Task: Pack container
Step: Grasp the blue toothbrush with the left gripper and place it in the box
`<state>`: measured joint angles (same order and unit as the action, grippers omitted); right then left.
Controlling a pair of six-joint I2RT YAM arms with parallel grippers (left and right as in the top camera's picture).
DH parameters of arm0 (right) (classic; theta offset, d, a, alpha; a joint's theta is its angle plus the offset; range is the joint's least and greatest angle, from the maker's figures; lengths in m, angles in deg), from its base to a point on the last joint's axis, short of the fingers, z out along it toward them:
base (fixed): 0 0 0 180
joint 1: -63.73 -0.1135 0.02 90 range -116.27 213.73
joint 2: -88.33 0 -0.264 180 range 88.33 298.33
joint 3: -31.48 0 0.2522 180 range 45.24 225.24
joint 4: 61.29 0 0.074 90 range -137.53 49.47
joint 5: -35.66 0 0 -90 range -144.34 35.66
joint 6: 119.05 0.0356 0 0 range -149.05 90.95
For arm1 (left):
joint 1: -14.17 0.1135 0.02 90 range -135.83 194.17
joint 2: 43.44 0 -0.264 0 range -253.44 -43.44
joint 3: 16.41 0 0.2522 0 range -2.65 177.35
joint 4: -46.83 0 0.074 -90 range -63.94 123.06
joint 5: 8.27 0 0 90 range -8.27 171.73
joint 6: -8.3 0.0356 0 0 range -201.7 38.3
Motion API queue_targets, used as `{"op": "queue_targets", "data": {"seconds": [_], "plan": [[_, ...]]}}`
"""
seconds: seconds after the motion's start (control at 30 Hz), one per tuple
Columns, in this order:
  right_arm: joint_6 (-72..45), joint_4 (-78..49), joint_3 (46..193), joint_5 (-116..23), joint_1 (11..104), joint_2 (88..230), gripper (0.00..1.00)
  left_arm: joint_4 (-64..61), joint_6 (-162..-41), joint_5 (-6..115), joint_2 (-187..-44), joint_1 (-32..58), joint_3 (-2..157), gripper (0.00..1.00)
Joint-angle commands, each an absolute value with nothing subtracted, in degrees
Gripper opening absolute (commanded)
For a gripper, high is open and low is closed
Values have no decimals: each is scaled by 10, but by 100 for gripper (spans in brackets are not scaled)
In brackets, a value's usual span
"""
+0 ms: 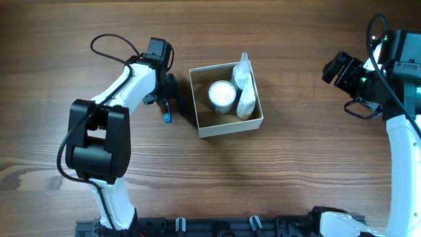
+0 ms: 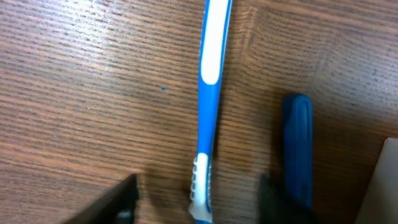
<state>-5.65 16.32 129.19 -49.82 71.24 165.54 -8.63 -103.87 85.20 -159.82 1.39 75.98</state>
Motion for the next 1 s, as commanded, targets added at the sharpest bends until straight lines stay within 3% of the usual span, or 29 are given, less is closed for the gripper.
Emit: {"op": "queue_targets", "data": {"seconds": [0.0, 0.1, 0.17, 0.23, 0.27, 0.43, 0.57, 0.73, 0.97], "plan": [[-49, 161, 1296, -493, 714, 1658, 100, -85, -1044, 848, -1608, 15, 754, 50], [-49, 161, 1296, -493, 714, 1658, 100, -85, -1038, 848, -1618, 15, 748, 51], [-49, 161, 1296, -493, 714, 1658, 100, -91, -1031, 848, -1627, 15, 748, 37], [-49, 161, 1296, -493, 714, 1658, 100, -93, -1029, 848, -1627, 16, 748, 11], [-49, 161, 1296, -494, 714, 1658, 100, -91, -1027, 848, -1627, 16, 748, 4], [-49, 161, 1296, -493, 714, 1658, 100, -137, -984, 863, -1592, 16, 766, 4], [-49, 161, 1296, -494, 714, 1658, 100, -236, -989, 847, -1478, -13, 817, 4], [-49, 161, 1296, -494, 714, 1658, 100, -209, -1033, 837, -1383, -118, 817, 4], [-49, 160, 1296, -493, 714, 1658, 100, -158, -1095, 858, -1446, -176, 817, 4]]}}
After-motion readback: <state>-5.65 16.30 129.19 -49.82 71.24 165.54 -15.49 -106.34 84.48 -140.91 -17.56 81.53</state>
